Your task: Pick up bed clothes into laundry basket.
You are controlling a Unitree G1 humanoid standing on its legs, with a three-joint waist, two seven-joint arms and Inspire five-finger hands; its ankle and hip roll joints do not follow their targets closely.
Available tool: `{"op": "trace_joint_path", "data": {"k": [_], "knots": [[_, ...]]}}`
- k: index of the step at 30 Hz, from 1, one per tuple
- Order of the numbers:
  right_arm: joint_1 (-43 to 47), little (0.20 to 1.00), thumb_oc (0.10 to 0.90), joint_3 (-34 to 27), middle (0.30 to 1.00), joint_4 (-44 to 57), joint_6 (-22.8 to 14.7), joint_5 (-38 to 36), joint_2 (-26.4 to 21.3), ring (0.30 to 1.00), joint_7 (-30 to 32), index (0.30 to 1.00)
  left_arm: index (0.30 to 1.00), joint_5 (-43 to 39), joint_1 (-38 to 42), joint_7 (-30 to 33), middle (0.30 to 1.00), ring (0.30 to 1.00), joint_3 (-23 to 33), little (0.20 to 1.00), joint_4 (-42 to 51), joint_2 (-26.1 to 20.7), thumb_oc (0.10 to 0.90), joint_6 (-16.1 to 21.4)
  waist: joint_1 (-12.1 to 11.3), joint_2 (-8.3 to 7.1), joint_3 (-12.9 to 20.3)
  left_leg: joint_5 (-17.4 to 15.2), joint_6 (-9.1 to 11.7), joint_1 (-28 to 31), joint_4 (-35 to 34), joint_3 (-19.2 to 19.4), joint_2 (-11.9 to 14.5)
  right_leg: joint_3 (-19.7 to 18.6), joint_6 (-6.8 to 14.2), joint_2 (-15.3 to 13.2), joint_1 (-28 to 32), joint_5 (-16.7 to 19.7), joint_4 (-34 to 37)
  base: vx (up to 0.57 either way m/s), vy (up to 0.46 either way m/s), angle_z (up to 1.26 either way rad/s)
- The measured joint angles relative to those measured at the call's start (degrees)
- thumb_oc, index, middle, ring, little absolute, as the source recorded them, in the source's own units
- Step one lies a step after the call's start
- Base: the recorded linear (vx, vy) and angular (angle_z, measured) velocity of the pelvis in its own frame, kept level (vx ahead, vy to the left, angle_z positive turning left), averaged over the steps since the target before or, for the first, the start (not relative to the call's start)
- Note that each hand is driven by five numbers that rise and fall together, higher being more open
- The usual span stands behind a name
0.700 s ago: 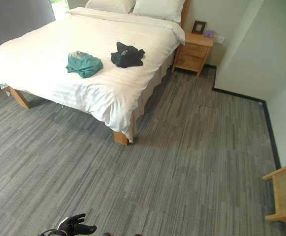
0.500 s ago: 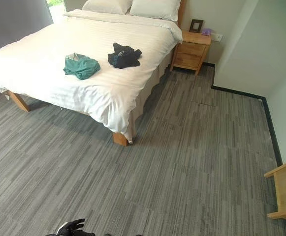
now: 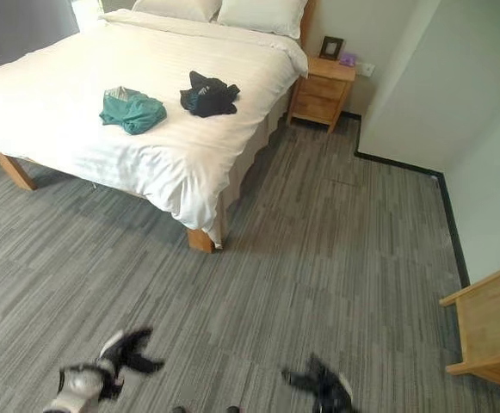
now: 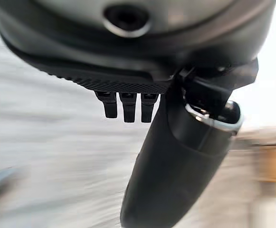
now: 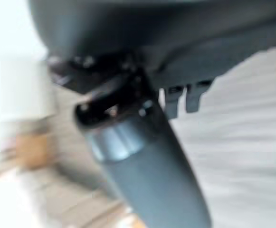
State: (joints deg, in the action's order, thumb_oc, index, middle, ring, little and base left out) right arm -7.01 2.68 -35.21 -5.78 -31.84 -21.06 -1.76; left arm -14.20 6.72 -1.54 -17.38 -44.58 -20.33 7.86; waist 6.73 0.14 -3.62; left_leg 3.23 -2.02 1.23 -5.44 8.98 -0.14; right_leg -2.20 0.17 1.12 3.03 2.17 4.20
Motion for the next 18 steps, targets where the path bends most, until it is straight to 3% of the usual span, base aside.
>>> {"op": "trace_joint_path", "data": {"k": [5,11,18], "knots": [[-0.94,0.900,0.800,-1.72,0.900,17.69,-4.99,2.57,-0.87,0.900,-0.34,0.900,0.900,-5.52,0.94,0.01,0.900,0.900,0.39,0.900,12.36,-0.10,0.800,2.67,0.26,0.21,0.20,0.04,0.07,0.10,0.01,0.01,0.11,0.04,0.08,0.15,0.18,0.05,0.14,0.00,0.000,0.00],[-2.19,0.900,0.800,-0.61,0.900,16.25,-5.69,4.51,0.68,0.900,0.57,0.900,0.900,-8.03,-0.05,1.23,0.900,0.900,0.26,0.900,14.31,1.87,0.800,3.06,0.34,-0.71,-0.23,0.05,0.07,-0.02,0.03,0.05,0.09,-0.25,0.13,0.13,0.08,0.01,0.23,0.00,0.000,0.00],[-7.19,0.900,0.800,-1.11,0.900,15.36,-5.71,4.79,2.76,0.900,0.72,0.900,0.900,-8.20,-6.54,2.30,0.900,0.900,4.82,0.900,14.34,1.92,0.800,3.10,0.48,-1.03,-1.04,-0.05,0.00,-0.10,0.01,1.08,0.19,-1.47,0.20,0.15,-0.44,0.02,0.26,0.03,0.011,-0.08]]}}
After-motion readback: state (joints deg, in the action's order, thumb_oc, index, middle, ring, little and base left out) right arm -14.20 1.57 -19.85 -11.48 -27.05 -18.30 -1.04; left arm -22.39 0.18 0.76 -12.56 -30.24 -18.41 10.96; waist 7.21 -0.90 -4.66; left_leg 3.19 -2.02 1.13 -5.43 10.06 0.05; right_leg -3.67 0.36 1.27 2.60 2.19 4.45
